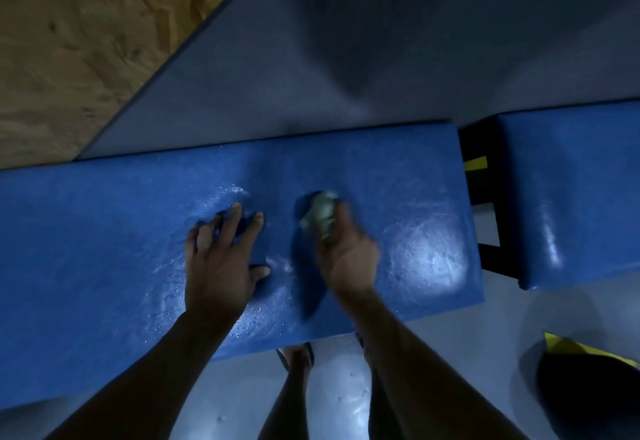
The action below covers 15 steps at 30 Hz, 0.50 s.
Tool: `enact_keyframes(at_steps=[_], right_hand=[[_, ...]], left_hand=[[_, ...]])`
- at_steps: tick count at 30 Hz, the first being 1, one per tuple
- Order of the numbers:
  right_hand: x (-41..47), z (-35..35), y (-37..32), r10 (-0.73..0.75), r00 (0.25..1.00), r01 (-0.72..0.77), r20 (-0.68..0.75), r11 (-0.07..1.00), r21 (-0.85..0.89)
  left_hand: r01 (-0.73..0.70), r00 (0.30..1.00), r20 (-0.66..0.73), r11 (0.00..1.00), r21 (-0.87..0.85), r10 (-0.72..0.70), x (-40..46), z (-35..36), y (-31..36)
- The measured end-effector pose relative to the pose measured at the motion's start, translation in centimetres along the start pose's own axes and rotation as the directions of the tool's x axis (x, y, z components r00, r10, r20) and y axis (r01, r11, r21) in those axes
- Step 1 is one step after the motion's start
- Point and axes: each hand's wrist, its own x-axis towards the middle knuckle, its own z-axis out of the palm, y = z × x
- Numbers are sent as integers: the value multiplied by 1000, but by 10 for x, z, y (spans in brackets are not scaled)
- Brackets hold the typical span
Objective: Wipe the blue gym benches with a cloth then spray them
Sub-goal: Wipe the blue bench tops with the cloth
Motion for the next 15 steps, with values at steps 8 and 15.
enact_keyframes(at_steps=[8, 15], right_hand=[[32, -65, 103, -181, 983, 173, -17, 963, -209], [-15, -27, 58, 281, 953, -284, -117, 959, -13]], left_hand=[[-20, 999, -49, 1000, -17, 19, -2, 0, 3], [10, 1000, 8, 1000, 16, -10, 0, -4, 7]])
